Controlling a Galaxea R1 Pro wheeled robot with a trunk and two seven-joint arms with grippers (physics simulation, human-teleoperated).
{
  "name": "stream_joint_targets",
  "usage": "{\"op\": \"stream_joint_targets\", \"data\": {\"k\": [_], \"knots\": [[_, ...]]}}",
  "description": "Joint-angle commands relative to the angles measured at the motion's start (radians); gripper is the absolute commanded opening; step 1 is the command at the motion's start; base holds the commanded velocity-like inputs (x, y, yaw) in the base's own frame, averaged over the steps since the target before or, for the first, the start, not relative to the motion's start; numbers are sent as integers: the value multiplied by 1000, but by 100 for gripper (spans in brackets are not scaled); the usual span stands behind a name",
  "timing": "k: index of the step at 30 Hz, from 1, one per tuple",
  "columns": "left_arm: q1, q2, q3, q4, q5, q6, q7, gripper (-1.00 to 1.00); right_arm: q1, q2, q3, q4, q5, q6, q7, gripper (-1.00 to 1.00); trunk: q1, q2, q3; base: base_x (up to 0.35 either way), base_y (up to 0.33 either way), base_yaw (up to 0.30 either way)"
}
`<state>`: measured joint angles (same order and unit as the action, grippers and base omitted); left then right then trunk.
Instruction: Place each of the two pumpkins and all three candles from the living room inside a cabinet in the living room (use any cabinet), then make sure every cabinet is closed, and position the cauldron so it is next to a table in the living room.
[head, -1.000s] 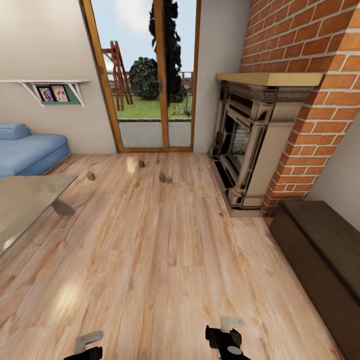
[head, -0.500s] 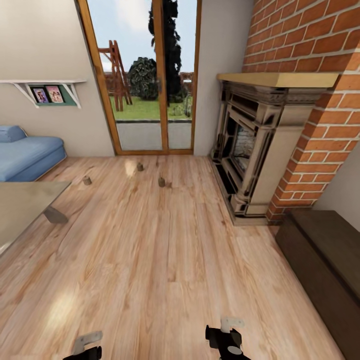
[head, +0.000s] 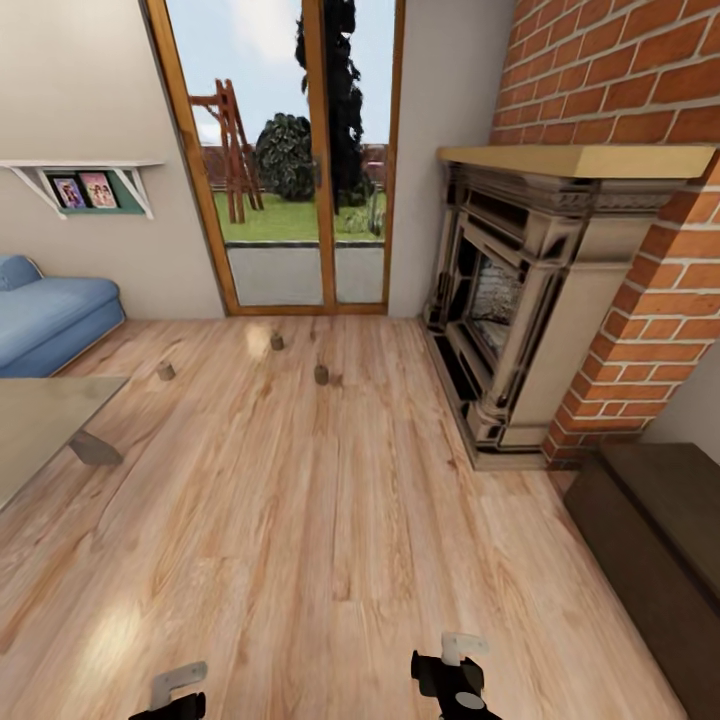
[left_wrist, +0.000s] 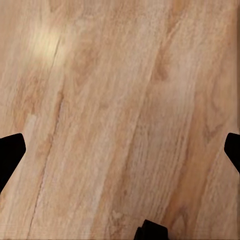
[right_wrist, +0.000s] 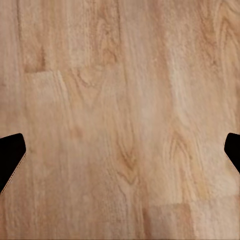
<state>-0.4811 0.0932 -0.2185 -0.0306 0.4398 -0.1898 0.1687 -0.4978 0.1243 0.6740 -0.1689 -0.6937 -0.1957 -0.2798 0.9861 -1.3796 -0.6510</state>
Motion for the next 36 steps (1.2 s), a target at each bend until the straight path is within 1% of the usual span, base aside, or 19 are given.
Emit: {"op": "stream_joint_targets", "data": {"k": [1, 8, 15, 32, 36], "knots": [[0, -1, -9, 0, 7, -2, 3, 100, -1, 0, 9, 0, -9, -4, -4, 100, 1, 0, -1, 333, 0, 0], [1, -4, -9, 1, 7, -2, 3, 100, -1, 4, 10, 0, -7, -2, -4, 100, 1, 0, -1, 333, 0, 0], [2, 0, -9, 0, 7, -3, 3, 100, -1, 9, 10, 0, -5, -2, -4, 100, 1, 0, -1, 333, 0, 0], [5, -1, -9, 0, 5, -3, 3, 100, -1, 9, 10, -2, -10, -3, -7, 100, 1, 0, -1, 333, 0, 0], [6, 1, -9, 0, 5, -3, 3, 100, -1, 6, 10, -3, -10, -4, -7, 100, 1, 0, -1, 333, 24, -102]]}}
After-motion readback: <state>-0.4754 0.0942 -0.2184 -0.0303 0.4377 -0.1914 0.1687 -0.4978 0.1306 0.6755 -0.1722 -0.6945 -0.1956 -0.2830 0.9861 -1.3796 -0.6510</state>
